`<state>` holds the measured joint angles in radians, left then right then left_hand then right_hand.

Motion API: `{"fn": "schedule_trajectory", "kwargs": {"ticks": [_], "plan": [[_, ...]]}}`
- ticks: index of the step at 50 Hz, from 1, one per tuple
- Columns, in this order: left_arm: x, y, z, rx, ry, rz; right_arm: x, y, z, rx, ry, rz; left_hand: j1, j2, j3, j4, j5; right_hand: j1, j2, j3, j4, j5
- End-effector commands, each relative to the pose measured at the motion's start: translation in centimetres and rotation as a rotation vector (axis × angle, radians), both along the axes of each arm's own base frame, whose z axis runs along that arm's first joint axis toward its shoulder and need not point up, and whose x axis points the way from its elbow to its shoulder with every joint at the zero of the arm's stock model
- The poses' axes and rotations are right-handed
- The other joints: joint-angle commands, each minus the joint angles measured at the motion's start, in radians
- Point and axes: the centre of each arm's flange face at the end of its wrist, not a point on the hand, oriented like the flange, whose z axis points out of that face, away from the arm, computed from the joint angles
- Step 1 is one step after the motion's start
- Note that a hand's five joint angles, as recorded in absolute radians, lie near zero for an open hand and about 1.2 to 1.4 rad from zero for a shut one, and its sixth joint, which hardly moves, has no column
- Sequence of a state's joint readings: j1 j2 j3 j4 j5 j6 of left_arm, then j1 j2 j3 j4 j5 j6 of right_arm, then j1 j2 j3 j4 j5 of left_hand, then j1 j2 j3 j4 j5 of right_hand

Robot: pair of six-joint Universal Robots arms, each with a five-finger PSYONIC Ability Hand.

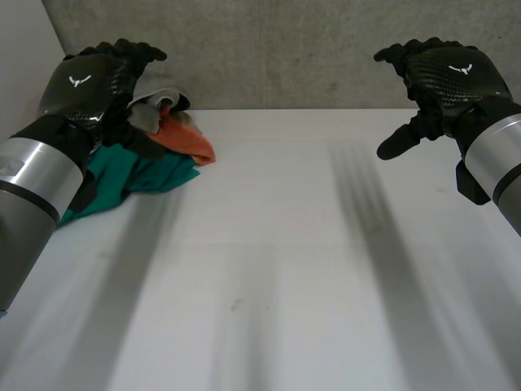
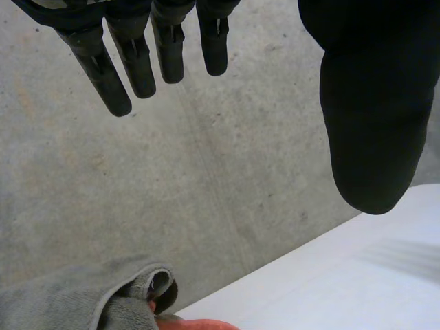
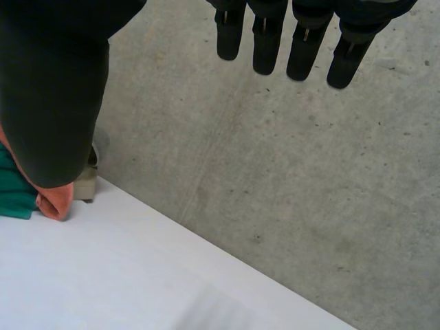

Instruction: Fold the laundry.

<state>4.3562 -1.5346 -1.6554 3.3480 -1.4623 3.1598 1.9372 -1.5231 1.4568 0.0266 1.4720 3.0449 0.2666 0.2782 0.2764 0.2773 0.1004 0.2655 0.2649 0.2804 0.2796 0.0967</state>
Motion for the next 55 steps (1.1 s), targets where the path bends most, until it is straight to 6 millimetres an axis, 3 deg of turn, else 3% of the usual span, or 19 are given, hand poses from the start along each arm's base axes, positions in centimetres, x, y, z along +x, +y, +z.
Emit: {"fn": "schedule_trajectory", "kwargs": {"ticks": [1, 11, 15, 17, 21, 26, 36, 42, 46, 50, 53, 55], "plan": [[0.0, -0.1, 0.1, 0.001, 0.008, 0.002, -0.1, -0.2, 0.0, 0.003, -0.010, -0.006, -0.092, -0.104, -0.102, -0.103, -0.100, -0.091, -0.090, -0.106, -0.105, -0.097], [-0.1, -0.3, 0.3, -0.008, 0.005, 0.001, -0.1, -0.1, 0.0, 0.002, -0.007, -0.003, -0.092, -0.104, -0.102, -0.103, -0.100, -0.091, -0.090, -0.106, -0.105, -0.097], [-0.2, -1.1, 1.7, -0.056, 0.015, 0.010, -0.1, -0.1, 0.0, 0.000, -0.005, -0.003, -0.092, -0.104, -0.102, -0.103, -0.100, -0.091, -0.090, -0.106, -0.105, -0.097], [-0.4, -2.6, 2.2, -0.073, 0.015, 0.025, -0.1, -0.1, 0.0, 0.001, -0.001, -0.002, -0.092, -0.104, -0.102, -0.103, -0.100, -0.091, -0.090, -0.106, -0.105, -0.097], [-0.3, -6.9, 0.8, -0.055, -0.046, 0.074, 0.0, 0.0, -0.1, 0.001, 0.005, -0.001, -0.088, -0.100, -0.098, -0.099, -0.097, -0.091, -0.090, -0.106, -0.105, -0.097], [1.4, -12.1, -0.1, -0.108, -0.190, 0.176, 0.0, 0.0, -0.3, 0.003, 0.008, 0.002, -0.085, -0.097, -0.095, -0.096, -0.094, -0.091, -0.090, -0.106, -0.105, -0.097], [4.2, -21.9, -6.5, -0.158, -0.423, 0.304, 0.3, -0.9, -1.9, 0.049, 0.028, 0.004, -0.050, -0.062, -0.060, -0.061, -0.059, -0.091, -0.090, -0.106, -0.105, -0.097], [5.6, -25.0, -9.8, -0.183, -0.442, 0.337, 0.4, -1.1, -2.6, 0.057, 0.059, 0.004, -0.030, -0.041, -0.040, -0.040, -0.038, -0.091, -0.090, -0.106, -0.105, -0.097], [6.1, -26.5, -11.4, -0.200, -0.439, 0.352, 0.4, -1.3, -2.9, 0.055, 0.086, 0.001, 0.111, 0.099, 0.101, 0.100, 0.102, -0.091, -0.090, -0.106, -0.105, -0.097], [6.2, -27.2, -11.3, -0.219, -0.433, 0.366, 0.5, -1.5, -3.1, 0.047, 0.100, 0.000, 0.612, 0.601, 0.602, 0.602, 0.604, -0.091, -0.090, -0.106, -0.105, -0.097], [6.0, -27.3, -10.5, -0.250, -0.419, 0.380, 0.5, -1.7, -3.1, 0.040, 0.100, -0.003, 1.128, 1.117, 1.118, 1.118, 1.120, -0.091, -0.090, -0.106, -0.105, -0.097], [5.5, -27.1, -10.2, -0.261, -0.414, 0.378, 0.4, -1.7, -3.1, 0.039, 0.100, -0.004, 1.130, 1.118, 1.120, 1.119, 1.121, -0.091, -0.090, -0.106, -0.105, -0.097]]}}
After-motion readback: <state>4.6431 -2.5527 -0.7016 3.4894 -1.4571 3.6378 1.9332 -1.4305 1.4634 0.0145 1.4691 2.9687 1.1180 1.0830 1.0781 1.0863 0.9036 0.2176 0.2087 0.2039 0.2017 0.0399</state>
